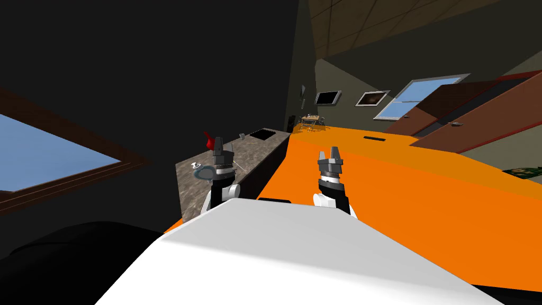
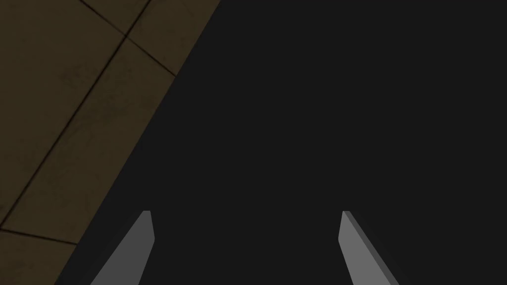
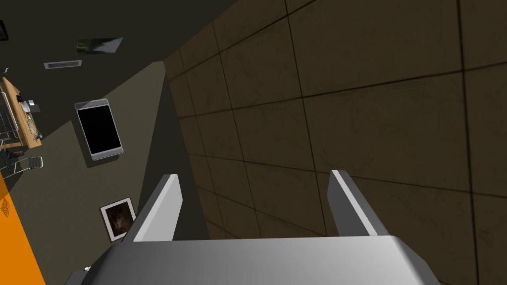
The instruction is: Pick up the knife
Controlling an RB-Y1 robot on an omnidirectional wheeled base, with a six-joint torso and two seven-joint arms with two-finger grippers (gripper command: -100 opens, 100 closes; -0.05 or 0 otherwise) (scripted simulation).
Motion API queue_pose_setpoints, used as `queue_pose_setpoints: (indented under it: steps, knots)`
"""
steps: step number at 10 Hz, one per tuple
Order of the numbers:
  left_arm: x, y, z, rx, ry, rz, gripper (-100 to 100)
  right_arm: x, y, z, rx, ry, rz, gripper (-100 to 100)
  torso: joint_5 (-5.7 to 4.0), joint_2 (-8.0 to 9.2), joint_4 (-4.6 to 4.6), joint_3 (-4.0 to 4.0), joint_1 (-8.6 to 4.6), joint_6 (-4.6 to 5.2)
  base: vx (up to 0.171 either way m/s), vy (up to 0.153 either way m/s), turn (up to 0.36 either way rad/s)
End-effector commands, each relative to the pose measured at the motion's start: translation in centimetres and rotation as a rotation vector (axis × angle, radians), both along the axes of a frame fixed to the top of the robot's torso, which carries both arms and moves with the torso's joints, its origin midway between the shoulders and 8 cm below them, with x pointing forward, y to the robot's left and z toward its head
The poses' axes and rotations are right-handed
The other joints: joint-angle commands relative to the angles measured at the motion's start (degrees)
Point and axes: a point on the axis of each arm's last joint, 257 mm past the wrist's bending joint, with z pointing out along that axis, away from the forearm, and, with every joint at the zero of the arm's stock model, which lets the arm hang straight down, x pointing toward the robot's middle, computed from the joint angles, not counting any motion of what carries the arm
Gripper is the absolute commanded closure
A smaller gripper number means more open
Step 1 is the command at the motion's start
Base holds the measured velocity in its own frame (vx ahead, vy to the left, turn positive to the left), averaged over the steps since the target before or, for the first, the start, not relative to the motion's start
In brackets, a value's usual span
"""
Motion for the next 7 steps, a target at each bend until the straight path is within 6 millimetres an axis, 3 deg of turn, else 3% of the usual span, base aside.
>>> queue_pose_setpoints:
  steps: [1,7]
  knots:
    - [0.3,0.1,-0.2,0.024,0.021,-0.01,-100,0.0,0.0,0.0,0.0,0.0,0.0,0,0.0,0.0,0.0,0.0,0.0,0.0,0.006,-0.008,0.03]
    - [2.1,2.6,-2.1,0.064,0.165,-0.013,-100,0.0,0.0,0.0,0.0,0.0,0.0,0,-0.02,-0.07,-0.02,-0.04,-0.07,0.01,0.018,-0.023,0.043]
